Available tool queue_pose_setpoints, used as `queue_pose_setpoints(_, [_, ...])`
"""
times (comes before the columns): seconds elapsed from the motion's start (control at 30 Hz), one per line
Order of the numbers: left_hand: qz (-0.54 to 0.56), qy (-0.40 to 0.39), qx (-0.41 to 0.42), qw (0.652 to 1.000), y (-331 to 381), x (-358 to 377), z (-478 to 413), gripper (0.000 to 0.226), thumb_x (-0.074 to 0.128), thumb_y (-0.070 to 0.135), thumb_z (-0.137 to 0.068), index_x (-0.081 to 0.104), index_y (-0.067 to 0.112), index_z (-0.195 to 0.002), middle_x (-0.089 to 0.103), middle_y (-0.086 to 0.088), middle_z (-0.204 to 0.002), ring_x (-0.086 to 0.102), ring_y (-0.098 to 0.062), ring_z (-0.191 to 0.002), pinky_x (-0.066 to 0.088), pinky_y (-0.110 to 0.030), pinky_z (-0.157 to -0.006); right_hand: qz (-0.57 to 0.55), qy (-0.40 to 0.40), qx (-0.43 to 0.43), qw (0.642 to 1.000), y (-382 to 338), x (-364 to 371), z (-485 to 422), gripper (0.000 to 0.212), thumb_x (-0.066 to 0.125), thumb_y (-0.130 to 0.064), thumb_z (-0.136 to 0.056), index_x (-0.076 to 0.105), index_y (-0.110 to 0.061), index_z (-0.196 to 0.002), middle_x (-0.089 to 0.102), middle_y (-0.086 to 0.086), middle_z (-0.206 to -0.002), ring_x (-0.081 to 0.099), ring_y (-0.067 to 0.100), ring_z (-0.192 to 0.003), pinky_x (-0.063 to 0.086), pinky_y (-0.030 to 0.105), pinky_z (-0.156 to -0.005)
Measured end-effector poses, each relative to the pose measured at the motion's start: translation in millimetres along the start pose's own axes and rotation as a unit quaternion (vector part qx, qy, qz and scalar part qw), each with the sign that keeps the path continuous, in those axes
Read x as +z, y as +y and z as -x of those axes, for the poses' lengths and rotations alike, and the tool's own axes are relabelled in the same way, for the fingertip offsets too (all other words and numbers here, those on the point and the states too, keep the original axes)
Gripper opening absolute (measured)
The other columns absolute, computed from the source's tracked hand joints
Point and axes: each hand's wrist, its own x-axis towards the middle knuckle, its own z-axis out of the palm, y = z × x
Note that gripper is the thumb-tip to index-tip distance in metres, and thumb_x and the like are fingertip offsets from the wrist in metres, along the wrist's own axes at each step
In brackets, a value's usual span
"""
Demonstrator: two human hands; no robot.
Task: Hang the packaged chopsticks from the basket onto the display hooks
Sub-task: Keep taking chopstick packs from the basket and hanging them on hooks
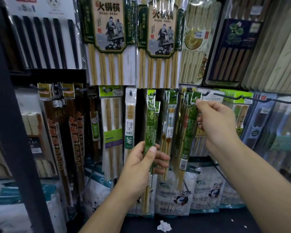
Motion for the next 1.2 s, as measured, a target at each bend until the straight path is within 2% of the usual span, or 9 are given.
queue_pose_setpoints(0.47, [-0.018, -0.008, 0.012, 1.0, -1.0, 0.8, -1.8, 0.017, 0.05, 0.017, -0.105, 0.061, 0.009, -0.114, 0.075, -0.004, -0.084, 0.067, -0.016, -0.071, 0.057, -0.026, -0.063, 0.034, -0.004, -0.022, 0.999, 1.5, 1.7, -10.3, 0.027, 0.071, -0.022, -0.094, 0.062, -0.02, -0.069, 0.045, -0.002, -0.059, 0.041, 0.005, -0.047, 0.043, 0.014, -0.047])
queue_pose_setpoints(0.63, [-0.027, -0.013, -0.001, 1.0, -1.9, -1.0, -1.0, 0.016, 0.057, 0.031, -0.098, 0.068, 0.027, -0.108, 0.061, 0.001, -0.072, 0.047, -0.009, -0.055, 0.04, -0.021, -0.05, 0.054, -0.013, -0.015, 0.998, 6.1, -0.7, -8.2, 0.023, 0.07, -0.026, -0.095, 0.064, -0.019, -0.074, 0.052, -0.001, -0.066, 0.048, 0.005, -0.056, 0.045, 0.021, -0.061])
queue_pose_setpoints(0.7, [0.015, -0.013, -0.016, 1.0, -0.6, -1.5, -0.9, 0.026, 0.059, 0.037, -0.091, 0.065, 0.022, -0.112, 0.054, 0.001, -0.07, 0.038, -0.008, -0.052, 0.031, -0.02, -0.047, 0.054, -0.006, -0.021, 0.998, 6.7, -1.6, -6.2, 0.019, 0.071, -0.027, -0.095, 0.065, -0.019, -0.079, 0.055, -0.002, -0.07, 0.051, 0.009, -0.064, 0.046, 0.025, -0.067])
queue_pose_setpoints(0.8, [0.05, -0.007, -0.024, 0.998, 1.1, -1.9, -0.5, 0.039, 0.054, 0.041, -0.091, 0.061, 0.012, -0.116, 0.052, 0.0, -0.071, 0.036, -0.008, -0.052, 0.028, -0.021, -0.047, 0.039, 0.008, -0.04, 0.998, 6.7, -3.7, 1.0, 0.022, 0.071, -0.027, -0.095, 0.06, -0.017, -0.079, 0.051, -0.001, -0.069, 0.048, 0.012, -0.066, 0.046, 0.028, -0.07])
queue_pose_setpoints(0.9, [0.044, -0.012, -0.025, 0.999, 0.9, -2.1, 1.2, 0.036, 0.044, 0.042, -0.099, 0.068, 0.017, -0.106, 0.057, -0.001, -0.073, 0.042, -0.01, -0.054, 0.03, -0.023, -0.048, 0.062, -0.044, -0.05, 0.996, 4.1, -4.6, 15.8, 0.022, 0.07, -0.031, -0.095, 0.065, -0.016, -0.08, 0.058, -0.006, -0.065, 0.052, 0.005, -0.059, 0.045, 0.024, -0.063])
queue_pose_setpoints(0.97, [0.027, -0.014, -0.023, 0.999, 0.7, -1.0, 1.7, 0.031, 0.042, 0.035, -0.106, 0.069, 0.02, -0.103, 0.06, -0.003, -0.075, 0.047, -0.011, -0.057, 0.034, -0.022, -0.048, 0.086, -0.131, -0.038, 0.987, 1.6, -1.8, 28.6, 0.018, 0.069, -0.035, -0.094, 0.071, -0.019, -0.085, 0.07, -0.006, -0.072, 0.057, 0.001, -0.058, 0.047, 0.017, -0.057])
queue_pose_setpoints(1.03, [0.016, -0.02, -0.015, 1.0, 1.1, 0.8, 2.3, 0.025, 0.048, 0.037, -0.103, 0.067, 0.022, -0.099, 0.063, -0.003, -0.076, 0.051, -0.011, -0.057, 0.037, -0.022, -0.047, 0.103, -0.202, -0.037, 0.973, 1.4, 3.3, 39.4, 0.016, 0.07, -0.035, -0.093, 0.073, -0.021, -0.089, 0.074, 0.0, -0.078, 0.06, 0.001, -0.058, 0.046, 0.013, -0.053])
queue_pose_setpoints(1.13, [0.006, -0.026, -0.003, 1.0, 2.7, 2.3, 3.3, 0.019, 0.057, 0.042, -0.099, 0.065, 0.026, -0.093, 0.064, -0.003, -0.075, 0.054, -0.011, -0.057, 0.039, -0.022, -0.045, 0.099, -0.209, -0.05, 0.972, 2.9, 9.6, 45.0, 0.013, 0.071, -0.031, -0.093, 0.072, -0.018, -0.09, 0.069, 0.011, -0.073, 0.06, 0.004, -0.055, 0.045, 0.013, -0.051])
queue_pose_setpoints(1.2, [-0.001, -0.021, 0.008, 1.0, 2.6, 1.6, 2.9, 0.017, 0.057, 0.041, -0.099, 0.065, 0.026, -0.093, 0.066, -0.003, -0.076, 0.057, -0.012, -0.057, 0.041, -0.023, -0.044, 0.098, -0.199, -0.052, 0.974, 4.1, 10.3, 44.4, 0.013, 0.071, -0.029, -0.094, 0.071, -0.018, -0.089, 0.066, 0.008, -0.067, 0.06, 0.004, -0.055, 0.045, 0.013, -0.051])
